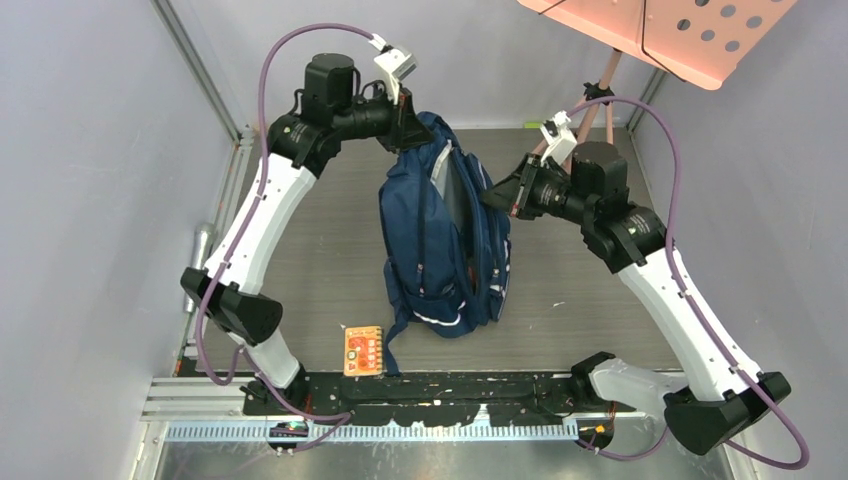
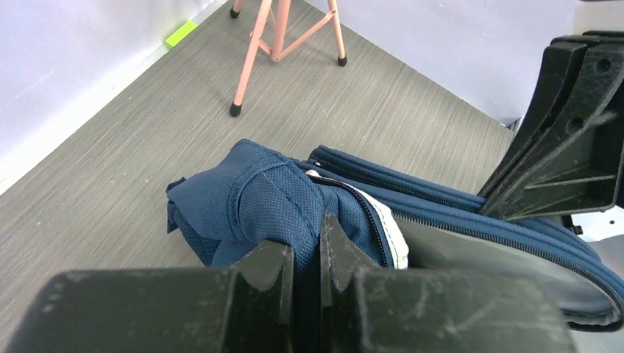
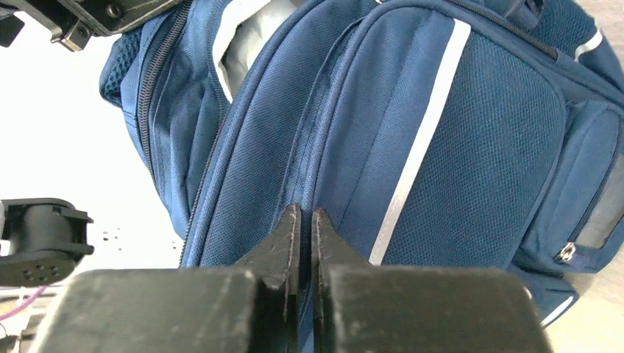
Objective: Pack the student bag
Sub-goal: Adjust the student bag at the center of the board.
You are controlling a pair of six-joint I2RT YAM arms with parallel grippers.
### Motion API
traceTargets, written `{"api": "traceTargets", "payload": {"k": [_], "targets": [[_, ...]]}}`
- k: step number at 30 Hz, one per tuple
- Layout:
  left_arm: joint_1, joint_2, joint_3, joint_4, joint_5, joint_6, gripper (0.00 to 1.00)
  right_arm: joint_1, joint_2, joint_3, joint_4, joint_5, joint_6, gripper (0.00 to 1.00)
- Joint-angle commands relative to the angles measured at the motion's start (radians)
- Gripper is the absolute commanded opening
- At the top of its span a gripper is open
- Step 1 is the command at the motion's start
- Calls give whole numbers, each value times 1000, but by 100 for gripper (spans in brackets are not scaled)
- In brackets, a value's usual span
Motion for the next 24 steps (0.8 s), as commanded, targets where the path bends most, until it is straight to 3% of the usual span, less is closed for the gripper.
{"api": "traceTargets", "payload": {"k": [1,4,7,11,16,21,23,24], "targets": [[-12,41,99,271,-10,61,2,90,-36,2,-29,121,59,1],[-25,85,151,299,-9,55,2,225,-99,-46,98,397,167,1],[-54,141,241,314,-1,51,3,356,-166,-183,355,622,265,1],[-113,205,366,291,5,54,4,471,-129,-188,469,800,291,0],[-164,220,422,313,-3,82,5,567,-56,-124,574,894,235,1],[-170,195,416,321,31,66,5,584,-7,-106,587,918,195,0],[-169,169,392,313,62,71,3,584,-16,-100,567,925,142,10],[-169,152,373,307,76,82,2,584,-21,-73,519,926,81,21]]}}
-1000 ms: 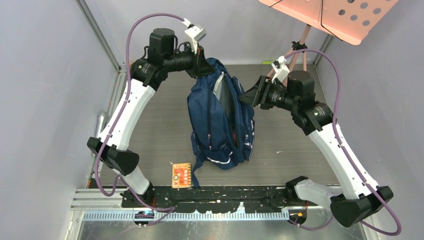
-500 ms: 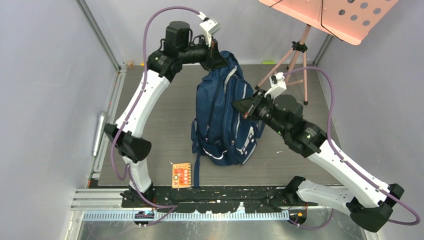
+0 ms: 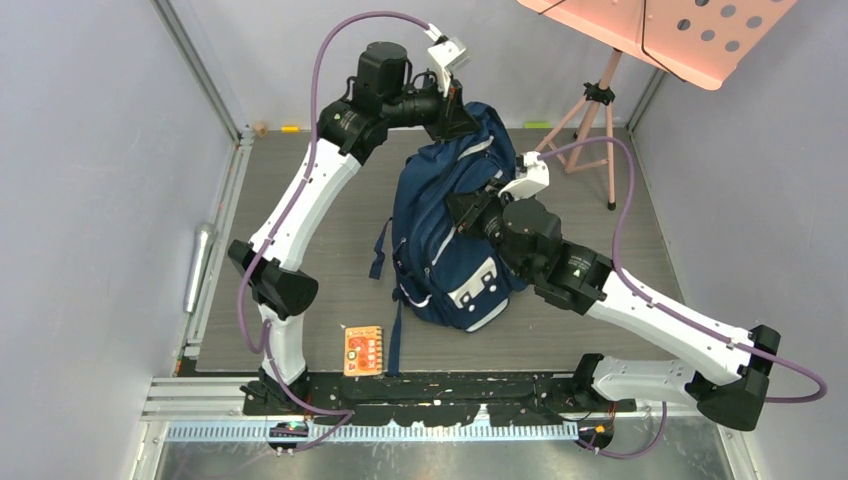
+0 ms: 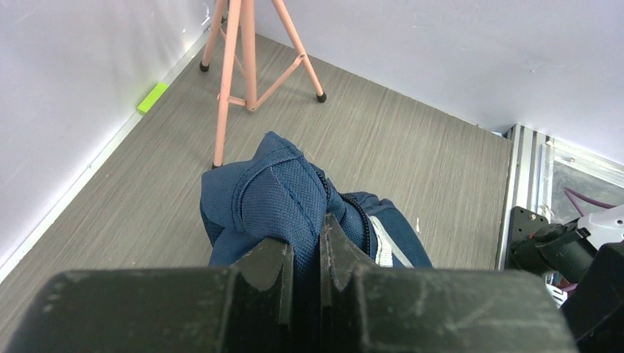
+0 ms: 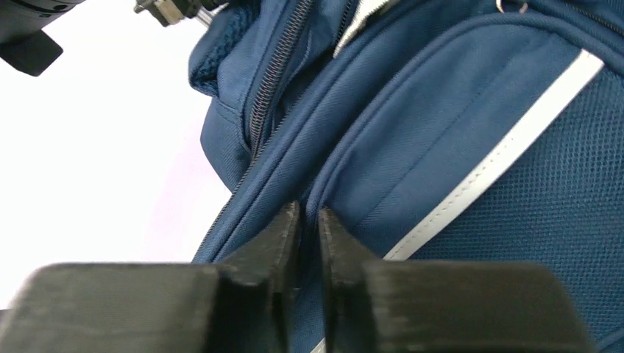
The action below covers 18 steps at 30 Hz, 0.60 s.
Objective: Pack the student bag
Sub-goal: Adjust the student bag at the center of the board.
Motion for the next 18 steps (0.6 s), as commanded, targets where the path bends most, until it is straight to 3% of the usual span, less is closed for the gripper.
{"api": "traceTargets", "payload": {"k": [1,4,7,14,16,18], "targets": [[-28,-129,25,275,105,69,1,22,-16,131,112,-6,-171,28],[-28,-176,-39,243,111,117,0,21,-20,259,-102,34,-294,57],[-27,-181,-47,182,130,146,0,20,-35,340,-233,17,-415,74],[-27,-174,-52,148,159,144,0,-17,-57,450,-442,60,-571,88],[-27,-175,-59,145,166,143,0,-84,-44,467,-497,32,-582,89],[-28,-178,-67,144,171,141,0,-260,-31,463,-531,-89,-574,90]]}}
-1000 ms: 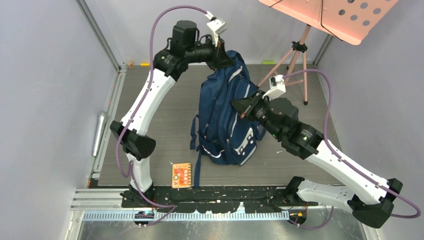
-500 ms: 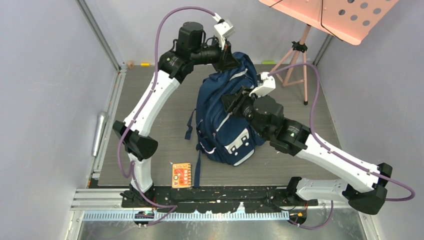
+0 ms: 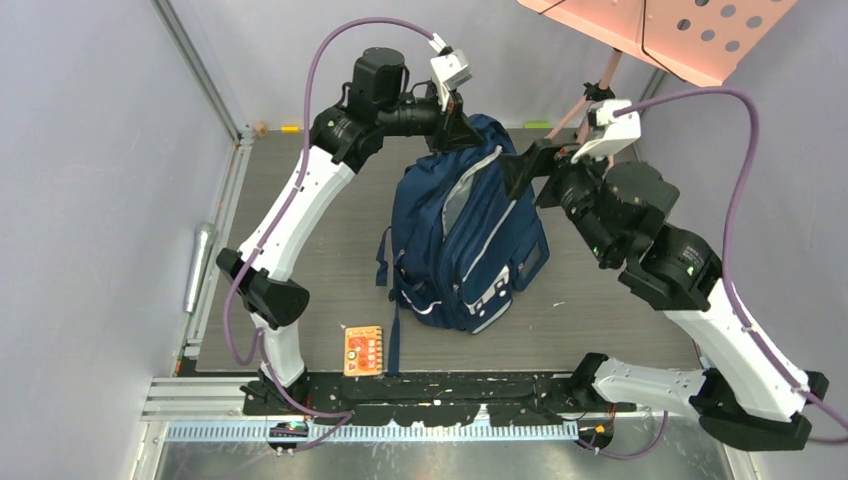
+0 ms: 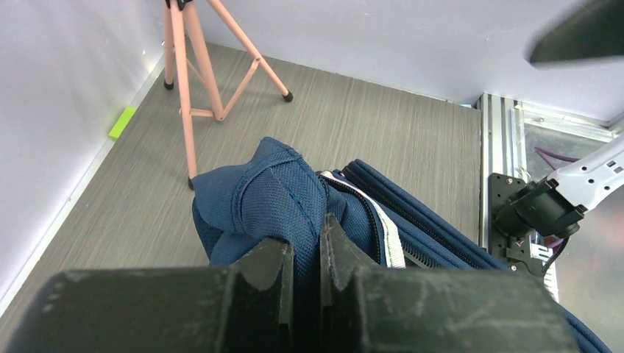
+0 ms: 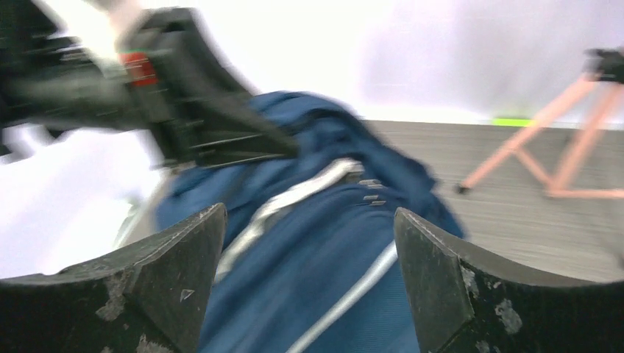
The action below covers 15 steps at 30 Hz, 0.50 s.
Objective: Pack the student bag
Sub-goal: Adjust the student bag at the center of the board.
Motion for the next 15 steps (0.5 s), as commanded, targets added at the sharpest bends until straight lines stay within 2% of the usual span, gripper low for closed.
{"api": "traceTargets", "payload": {"k": [1,2,3,6,10,15], "targets": [[-3,-101,11,151,69,47,0,-245,40,7,-142,-236,-66,90],[-3,-104,8,149,69,48,0,-351,43,-3,-138,-305,-60,90],[-4,-105,4,147,68,48,0,-395,47,-33,-121,-458,-63,89],[-3,-112,3,134,75,48,0,-543,48,-100,-46,-662,-106,88],[-3,-124,6,107,77,60,0,-658,58,-152,85,-904,-178,88],[-5,-127,7,70,93,76,0,-728,119,-122,135,-1157,-275,87]]}}
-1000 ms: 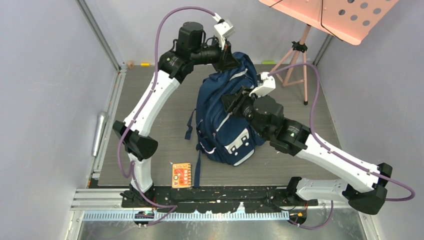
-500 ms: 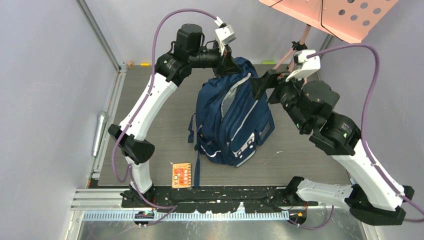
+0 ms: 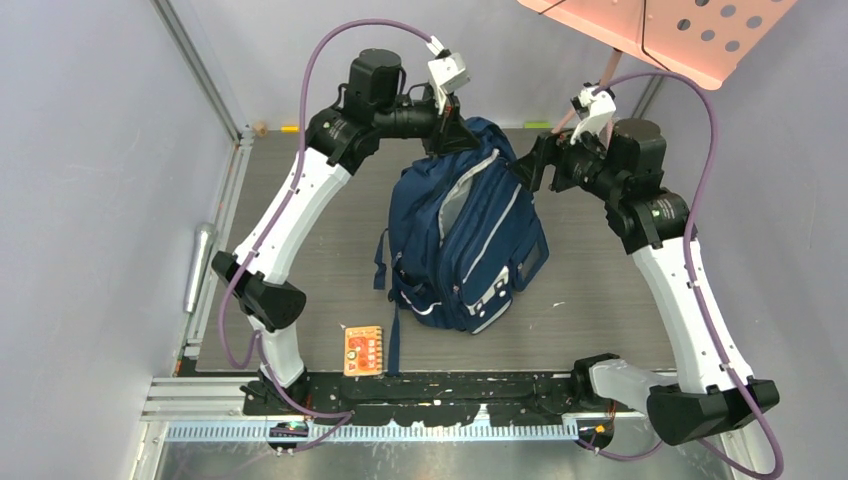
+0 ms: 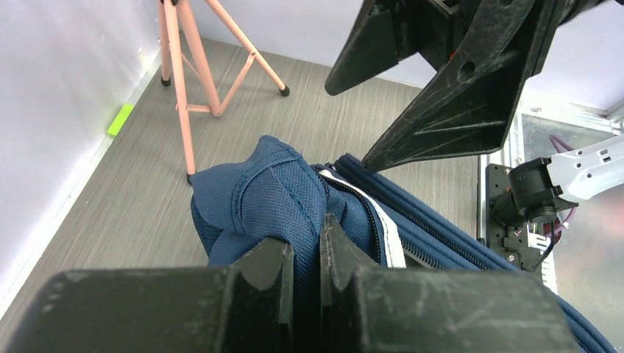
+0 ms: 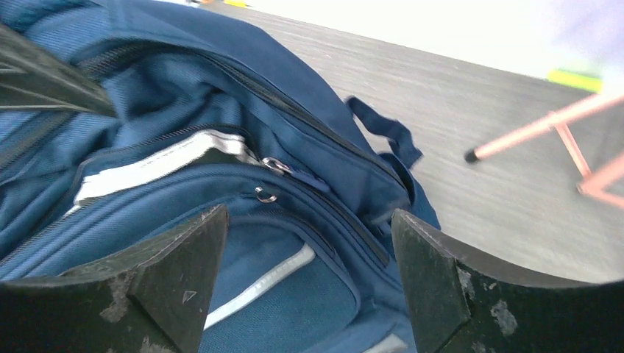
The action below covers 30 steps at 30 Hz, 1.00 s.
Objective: Pack the student bag
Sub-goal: Adjust the student bag at the center of the board.
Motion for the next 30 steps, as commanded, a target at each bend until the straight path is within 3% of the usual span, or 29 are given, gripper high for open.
{"api": "traceTargets", "payload": {"k": [1,7,14,19,22,29,30], "targets": [[-10,-100,31,85,84,57,0,-52,45,65,127,-347,-136,87],[-10,-104,39,39,96,86,0,-86,150,157,81,-516,-292,86],[-15,-81,96,-26,141,111,0,-88,220,186,108,-593,-466,87],[-28,-63,128,-59,150,124,0,-87,313,274,93,-687,-489,84],[-34,-58,136,-60,157,123,0,-88,343,301,111,-722,-466,67],[-50,-30,167,-68,160,117,0,-88,309,246,240,-735,-360,50],[-51,-29,167,-66,156,117,0,-88,299,234,251,-731,-356,40]]}}
